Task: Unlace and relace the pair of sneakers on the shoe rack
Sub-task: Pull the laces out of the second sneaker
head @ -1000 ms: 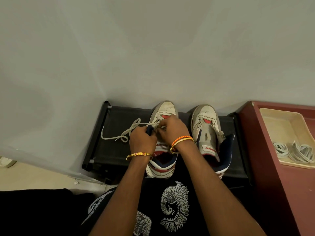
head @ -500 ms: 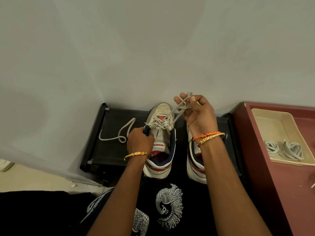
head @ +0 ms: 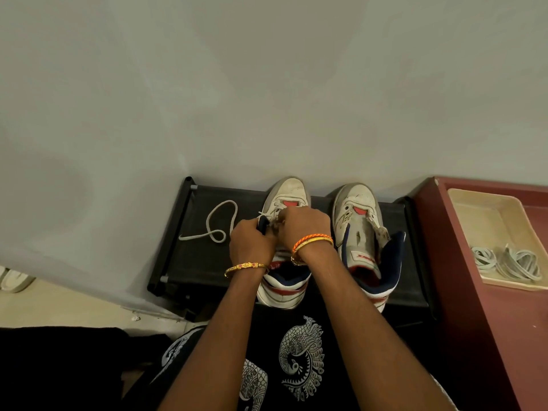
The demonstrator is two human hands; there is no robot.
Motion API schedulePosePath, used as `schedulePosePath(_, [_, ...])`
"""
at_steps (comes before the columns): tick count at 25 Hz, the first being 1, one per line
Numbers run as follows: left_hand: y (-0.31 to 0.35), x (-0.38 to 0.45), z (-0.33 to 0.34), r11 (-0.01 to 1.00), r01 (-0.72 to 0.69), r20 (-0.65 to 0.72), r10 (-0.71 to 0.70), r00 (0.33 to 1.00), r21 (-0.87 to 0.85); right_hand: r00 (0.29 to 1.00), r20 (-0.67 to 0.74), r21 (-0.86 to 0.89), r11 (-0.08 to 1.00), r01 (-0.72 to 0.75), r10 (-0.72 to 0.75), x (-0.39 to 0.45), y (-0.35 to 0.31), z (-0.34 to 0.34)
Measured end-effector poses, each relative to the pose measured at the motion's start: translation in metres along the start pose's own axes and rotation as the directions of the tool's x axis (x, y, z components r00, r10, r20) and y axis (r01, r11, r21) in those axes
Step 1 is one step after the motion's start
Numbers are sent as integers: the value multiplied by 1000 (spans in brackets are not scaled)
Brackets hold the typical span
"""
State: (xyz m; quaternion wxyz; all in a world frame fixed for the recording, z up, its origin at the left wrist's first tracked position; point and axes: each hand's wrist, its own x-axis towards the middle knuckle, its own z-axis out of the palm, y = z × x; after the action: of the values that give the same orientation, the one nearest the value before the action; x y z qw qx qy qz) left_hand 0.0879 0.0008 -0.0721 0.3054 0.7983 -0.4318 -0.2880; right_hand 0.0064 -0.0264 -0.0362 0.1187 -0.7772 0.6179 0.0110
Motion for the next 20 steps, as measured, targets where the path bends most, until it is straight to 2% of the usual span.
schedulePosePath(2, [-1,-1,0,1000,5,-8,-5,1000,9,998,56,87,996,30,-35,-2,7,-8])
schedulePosePath(4, [0,0,-1,1000,21,-18,-21,1000,-2,987,132,304,951,52,-96,-3,19,-19])
schedulePosePath(6, [0,1,-1,999,35,-16,-35,999,-14,983,147,646,764,-9,-113,-6,32,-31])
schedulePosePath(7, [-1,1,-1,999,32,-17,-32,999,-6,994,96,774,632,-40,-55,-9,39,-35])
schedulePosePath(8, [-1,2,-1,1000,15,-25,-14,1000,25,997,27,862,504,-58,68,-10,47,-36])
schedulePosePath(10, [1,1,-1,987,-78,-44,85,995,143,921,-77,956,290,-40,381,-9,60,-32])
schedulePosePath(12, [7,0,-2,930,-236,-44,259,965,283,837,-87,984,179,-14,540,-4,64,-26])
schedulePosePath(13, [13,0,-3,885,-318,-24,346,938,340,839,-69,987,161,-23,540,-1,64,-24])
schedulePosePath(15, [23,0,-2,792,-441,89,448,890,421,896,-56,960,270,-73,441,4,63,-16])
schedulePosePath(17, [29,1,1,716,-488,225,437,871,500,942,-130,872,488,-39,308,5,59,-10])
schedulePosePath(19, [31,2,4,681,-477,272,393,878,555,942,-249,770,636,52,224,2,53,-5])
schedulePosePath(20, [31,4,5,669,-462,275,373,886,582,924,-306,749,657,86,228,-1,49,-5])
